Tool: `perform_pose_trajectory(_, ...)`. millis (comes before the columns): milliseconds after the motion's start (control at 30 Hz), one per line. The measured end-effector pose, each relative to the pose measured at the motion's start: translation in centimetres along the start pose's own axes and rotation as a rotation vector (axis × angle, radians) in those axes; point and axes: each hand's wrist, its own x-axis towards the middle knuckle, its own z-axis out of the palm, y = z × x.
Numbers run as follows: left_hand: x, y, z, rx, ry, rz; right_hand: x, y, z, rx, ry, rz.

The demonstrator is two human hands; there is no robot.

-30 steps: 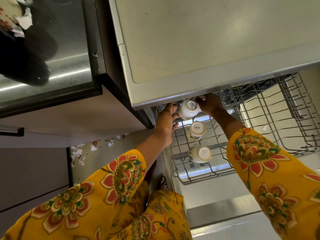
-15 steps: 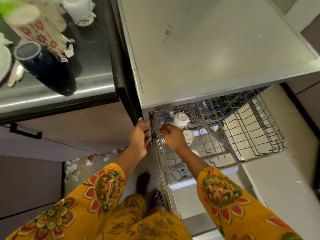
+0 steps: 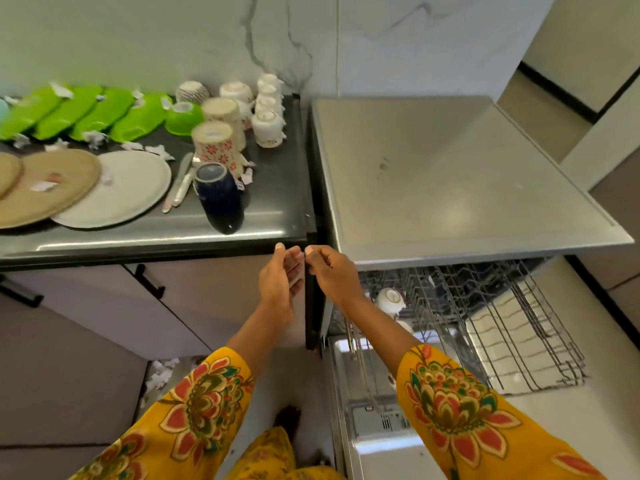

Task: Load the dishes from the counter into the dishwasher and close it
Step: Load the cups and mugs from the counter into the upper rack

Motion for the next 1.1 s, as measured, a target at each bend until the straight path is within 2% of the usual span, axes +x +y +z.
perform_pose_trajectory(333, 4.8, 6.9, 0.5, -0.048, -0.025, 0.127, 7.5, -5.4, 1.9, 0.131, 0.092, 0.045)
perform_pose_trajectory(500, 9.8, 9.9, 1.1, -0.05, -0.032, 0.108, 14.1, -6.1, 3.5, 0.183, 0.091, 0.111)
perform_pose_trajectory(600, 12.4, 11.2, 1.6, -0.055, -0.092, 0.089, 18.3, -6.4, 4.4, 0.183, 0.108, 0.134)
perform_pose_trajectory(800, 16.7, 11.9, 2.5, -0.05, -0.143, -0.024, 25.4, -7.8, 5.4, 0.124, 0.117, 0.187)
perform_pose_trajectory(1100, 20.1, 13.2, 3.2, -0.163, -0.156, -0.041, 32.4, -9.8, 5.4, -0.121, 0.149, 0.055)
